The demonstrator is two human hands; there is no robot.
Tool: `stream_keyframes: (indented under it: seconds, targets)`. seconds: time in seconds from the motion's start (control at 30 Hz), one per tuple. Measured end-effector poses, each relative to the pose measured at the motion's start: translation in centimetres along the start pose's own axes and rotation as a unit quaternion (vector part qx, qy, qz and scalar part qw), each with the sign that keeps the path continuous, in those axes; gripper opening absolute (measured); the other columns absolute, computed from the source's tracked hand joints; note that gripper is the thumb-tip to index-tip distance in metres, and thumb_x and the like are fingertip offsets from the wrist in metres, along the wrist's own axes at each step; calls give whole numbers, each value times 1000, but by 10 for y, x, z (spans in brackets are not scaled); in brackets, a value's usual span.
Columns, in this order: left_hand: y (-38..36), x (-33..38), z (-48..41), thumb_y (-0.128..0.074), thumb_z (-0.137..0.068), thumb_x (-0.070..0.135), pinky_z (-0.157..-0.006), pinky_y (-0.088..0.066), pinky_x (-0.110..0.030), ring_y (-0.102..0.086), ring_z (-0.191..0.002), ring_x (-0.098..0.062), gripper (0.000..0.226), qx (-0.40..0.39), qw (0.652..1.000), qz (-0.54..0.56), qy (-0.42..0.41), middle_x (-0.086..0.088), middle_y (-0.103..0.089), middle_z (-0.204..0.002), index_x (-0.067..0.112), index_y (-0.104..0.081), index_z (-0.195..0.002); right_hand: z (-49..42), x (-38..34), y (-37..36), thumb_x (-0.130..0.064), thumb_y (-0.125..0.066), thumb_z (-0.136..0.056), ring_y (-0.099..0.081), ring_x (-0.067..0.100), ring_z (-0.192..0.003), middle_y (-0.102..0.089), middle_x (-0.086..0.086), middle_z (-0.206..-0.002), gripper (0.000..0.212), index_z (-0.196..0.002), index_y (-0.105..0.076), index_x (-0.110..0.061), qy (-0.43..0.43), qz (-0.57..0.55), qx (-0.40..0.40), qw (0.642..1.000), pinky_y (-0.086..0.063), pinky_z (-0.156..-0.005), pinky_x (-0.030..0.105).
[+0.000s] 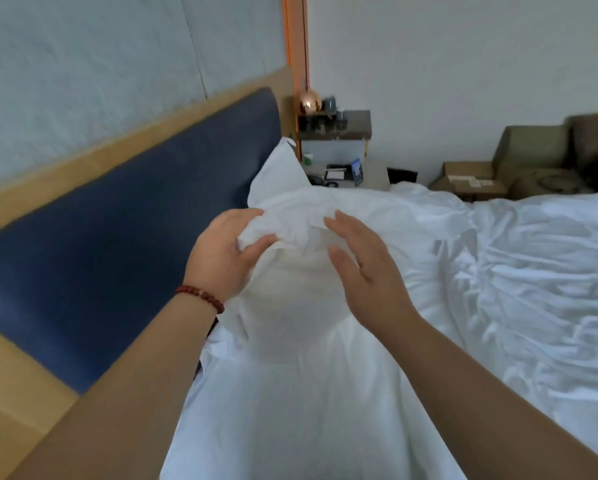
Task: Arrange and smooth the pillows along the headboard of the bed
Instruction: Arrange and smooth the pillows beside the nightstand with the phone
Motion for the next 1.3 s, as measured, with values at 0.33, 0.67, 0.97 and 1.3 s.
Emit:
stream_keyframes:
  seconds: [0.33,0.67,0.97,1.3]
  targets:
    - [23,-26,-46,-61,-90,47,-104,-39,-18,-46,-115,17,32,-26,993,111,25,26,-55,-124,37,-63,-121,-109,35,-84,-74,4,-79,12,6,-149,-6,-19,-163,76,-149,-20,-54,-48,118,-93,987,15,-116,42]
    - [-19,-64,-73,-26,-58,100,-120,-14,-53,-11,-151,-21,119,-129,924,-350,86,4,-11,-165,36,-4,-155,-130,43,-115,-48,-20,-105,-24,-17,-135,-33,-28,-151,47,-142,-47,-41,-106,-255,-107,955,-13,-118,17]
    - [-37,-86,-124,-35,-56,100,-108,-33,-47,-36,-135,-24,117,-194,887,-401,119,4,-32,-152,41,-6,-154,-176,110,-62,-71,-41,-86,-2,25,-152,-13,-2,-164,71,-150,-30,-41,60,258,54,963,-10,-116,58]
    - [-121,-96,-208,-67,-51,85,-117,-27,-44,-34,-142,-22,138,-281,896,-316,131,3,-33,-157,28,0,-157,-265,176,-116,-47,-21,-105,4,1,-149,-7,-17,-163,47,-152,-20,-47,16,48,-122,991,-8,-122,35]
Point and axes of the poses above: each hand's wrist, its own z-axis away from the middle knuckle, its own y-axis out of the back of the hand, x = y × z, the point moved 6 cm from there along -z, towards the middle knuckle
